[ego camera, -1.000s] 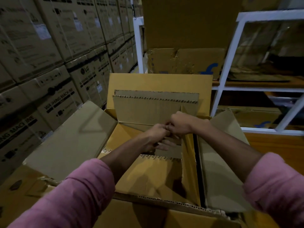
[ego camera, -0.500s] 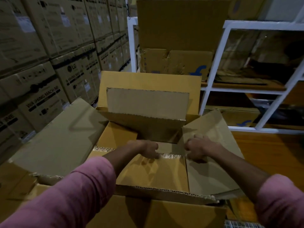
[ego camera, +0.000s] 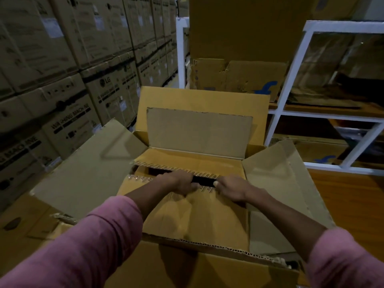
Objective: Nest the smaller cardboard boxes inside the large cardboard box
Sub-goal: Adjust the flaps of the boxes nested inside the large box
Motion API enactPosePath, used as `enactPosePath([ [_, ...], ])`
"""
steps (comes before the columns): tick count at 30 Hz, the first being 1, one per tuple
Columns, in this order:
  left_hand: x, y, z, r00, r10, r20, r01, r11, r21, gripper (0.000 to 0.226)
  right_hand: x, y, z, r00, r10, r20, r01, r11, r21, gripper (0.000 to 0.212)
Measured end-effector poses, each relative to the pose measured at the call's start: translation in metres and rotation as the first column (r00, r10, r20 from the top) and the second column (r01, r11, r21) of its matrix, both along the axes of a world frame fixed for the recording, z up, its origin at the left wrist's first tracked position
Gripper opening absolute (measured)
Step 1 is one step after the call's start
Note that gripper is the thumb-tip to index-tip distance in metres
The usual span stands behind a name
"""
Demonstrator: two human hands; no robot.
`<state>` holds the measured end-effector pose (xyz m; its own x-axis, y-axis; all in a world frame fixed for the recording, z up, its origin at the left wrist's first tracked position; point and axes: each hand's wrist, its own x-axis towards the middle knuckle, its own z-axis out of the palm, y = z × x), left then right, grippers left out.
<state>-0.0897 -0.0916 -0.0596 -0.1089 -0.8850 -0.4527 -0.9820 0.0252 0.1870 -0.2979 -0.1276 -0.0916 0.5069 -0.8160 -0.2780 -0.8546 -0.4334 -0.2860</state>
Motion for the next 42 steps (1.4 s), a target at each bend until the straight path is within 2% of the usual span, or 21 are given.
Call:
enactPosePath([
  [2, 0.004, -0.002, 0.007, 0.998, 0.016, 0.059, -0.01, 0.994, -0.112, 0.042, 0.002, -0.001, 0.013, 0.995, -0.01, 0.104, 0.008, 1.0, 0.018, 0.034],
  [4, 0.007, -0.004, 0.015, 0.995, 0.012, 0.101, 0.001, 0.992, -0.123, 0.04, 0.005, 0.006, 0.036, 0.984, -0.052, 0.169, 0.024, 0.986, 0.164, 0.034],
  [7, 0.008, -0.002, 0.026, 0.999, 0.007, 0.052, -0.005, 0.999, -0.043, 0.045, 0.004, 0.024, 0.07, 0.989, -0.014, 0.144, -0.051, 0.897, 0.44, 0.024],
  [9, 0.005, 0.005, 0.035, 0.999, -0.016, 0.051, 0.014, 0.999, 0.046, 0.045, 0.007, 0.042, 0.081, 0.983, 0.037, 0.178, -0.141, 0.772, 0.619, 0.018],
  [11, 0.002, 0.015, 0.036, 0.992, -0.075, 0.099, 0.066, 0.993, 0.097, 0.051, 0.019, 0.061, 0.076, 0.979, 0.149, 0.137, -0.203, 0.716, 0.668, 0.03],
  [14, 0.003, 0.034, 0.028, 0.979, -0.153, 0.135, 0.142, 0.986, 0.09, 0.052, 0.046, 0.091, 0.051, 0.917, 0.399, -0.017, -0.304, 0.725, 0.618, 0.046],
  [16, 0.006, 0.049, 0.019, 0.978, -0.158, 0.135, 0.145, 0.984, 0.102, 0.052, 0.057, 0.1, 0.039, 0.883, 0.466, -0.06, -0.358, 0.751, 0.555, 0.047],
  [23, 0.025, 0.094, -0.022, 0.977, -0.099, 0.187, 0.084, 0.992, 0.09, 0.061, 0.065, 0.093, 0.008, 0.89, 0.429, -0.155, -0.304, 0.812, 0.499, 0.06],
  [29, 0.023, 0.113, -0.038, 0.988, -0.045, 0.15, 0.035, 0.997, 0.067, 0.056, 0.07, 0.077, -0.004, 0.919, 0.365, -0.15, -0.265, 0.852, 0.451, 0.043],
  [34, 0.02, 0.111, -0.037, 0.976, -0.09, 0.199, 0.081, 0.995, 0.05, 0.051, 0.068, 0.048, -0.024, 0.935, 0.252, -0.25, -0.167, 0.933, 0.318, 0.06],
  [38, 0.016, 0.105, -0.029, 0.969, -0.14, 0.203, 0.117, 0.986, 0.121, 0.046, 0.065, 0.029, -0.046, 0.938, 0.185, -0.295, -0.102, 0.956, 0.275, 0.064],
  [40, 0.015, 0.098, -0.026, 0.97, -0.156, 0.186, 0.121, 0.975, 0.184, 0.044, 0.063, 0.021, -0.059, 0.931, 0.157, -0.329, -0.073, 0.965, 0.254, 0.079],
  [42, 0.015, 0.089, -0.023, 0.972, -0.171, 0.159, 0.127, 0.959, 0.255, 0.046, 0.064, 0.014, -0.062, 0.938, 0.102, -0.331, -0.057, 0.988, 0.144, 0.093],
])
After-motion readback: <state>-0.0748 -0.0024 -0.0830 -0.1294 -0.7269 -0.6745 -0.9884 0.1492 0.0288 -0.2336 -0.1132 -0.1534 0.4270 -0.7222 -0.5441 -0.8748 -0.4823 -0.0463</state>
